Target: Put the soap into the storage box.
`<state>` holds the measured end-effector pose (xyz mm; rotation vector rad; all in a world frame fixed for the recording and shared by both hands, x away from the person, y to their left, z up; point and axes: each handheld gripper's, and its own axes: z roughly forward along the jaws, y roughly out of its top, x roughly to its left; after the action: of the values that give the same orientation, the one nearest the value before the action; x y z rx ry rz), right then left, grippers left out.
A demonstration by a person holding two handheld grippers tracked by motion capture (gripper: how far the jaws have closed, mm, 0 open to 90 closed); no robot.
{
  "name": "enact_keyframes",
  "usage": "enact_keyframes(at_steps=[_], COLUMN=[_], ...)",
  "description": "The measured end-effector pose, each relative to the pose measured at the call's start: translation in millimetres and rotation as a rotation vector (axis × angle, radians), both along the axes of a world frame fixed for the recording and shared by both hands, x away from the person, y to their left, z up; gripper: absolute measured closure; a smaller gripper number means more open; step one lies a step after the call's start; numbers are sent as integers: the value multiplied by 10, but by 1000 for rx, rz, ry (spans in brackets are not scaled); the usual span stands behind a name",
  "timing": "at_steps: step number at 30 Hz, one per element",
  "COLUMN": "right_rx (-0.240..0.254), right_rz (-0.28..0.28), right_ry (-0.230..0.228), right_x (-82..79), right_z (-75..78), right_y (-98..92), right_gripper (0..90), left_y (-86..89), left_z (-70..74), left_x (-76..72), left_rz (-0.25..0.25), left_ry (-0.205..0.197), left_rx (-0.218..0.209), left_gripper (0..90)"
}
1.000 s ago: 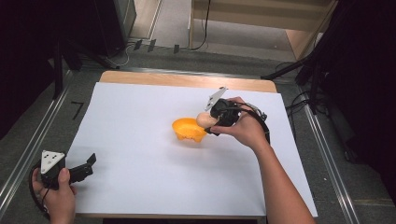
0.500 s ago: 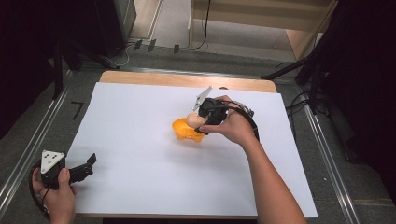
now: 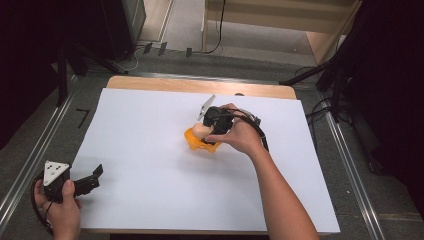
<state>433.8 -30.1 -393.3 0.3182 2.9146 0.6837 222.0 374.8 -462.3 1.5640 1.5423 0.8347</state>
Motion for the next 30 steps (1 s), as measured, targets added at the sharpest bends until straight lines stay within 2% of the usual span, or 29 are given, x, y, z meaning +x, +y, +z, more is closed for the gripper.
enact_keyframes(at_steps=[3, 5, 9, 12, 14, 17, 30], right_rx=[-18, -28, -18, -29, -78, -90, -61], right_rz=[6, -12, -7, 2, 5, 26, 12], right_ry=[-3, 0, 6, 3, -4, -30, -9], right_x=[11, 13, 28, 24, -2, -2, -5], right_z=[-37, -52, -48, -43, -75, -100, -52], right_y=[32, 41, 32, 27, 37, 48, 45], right_gripper=[329, 329, 328, 327, 326, 321, 291], left_y=[2, 3, 5, 6, 6, 7, 10], left_z=[0, 1, 1, 2, 2, 1, 0], left_x=[1, 0, -1, 1, 1, 0, 2], left_rz=[-1, -1, -2, -2, -2, -2, -1], left_ry=[1, 2, 2, 4, 4, 2, 2], left_rx=[-2, -2, -4, -3, -3, -5, -7], left_gripper=[0, 0, 0, 0, 0, 0, 0])
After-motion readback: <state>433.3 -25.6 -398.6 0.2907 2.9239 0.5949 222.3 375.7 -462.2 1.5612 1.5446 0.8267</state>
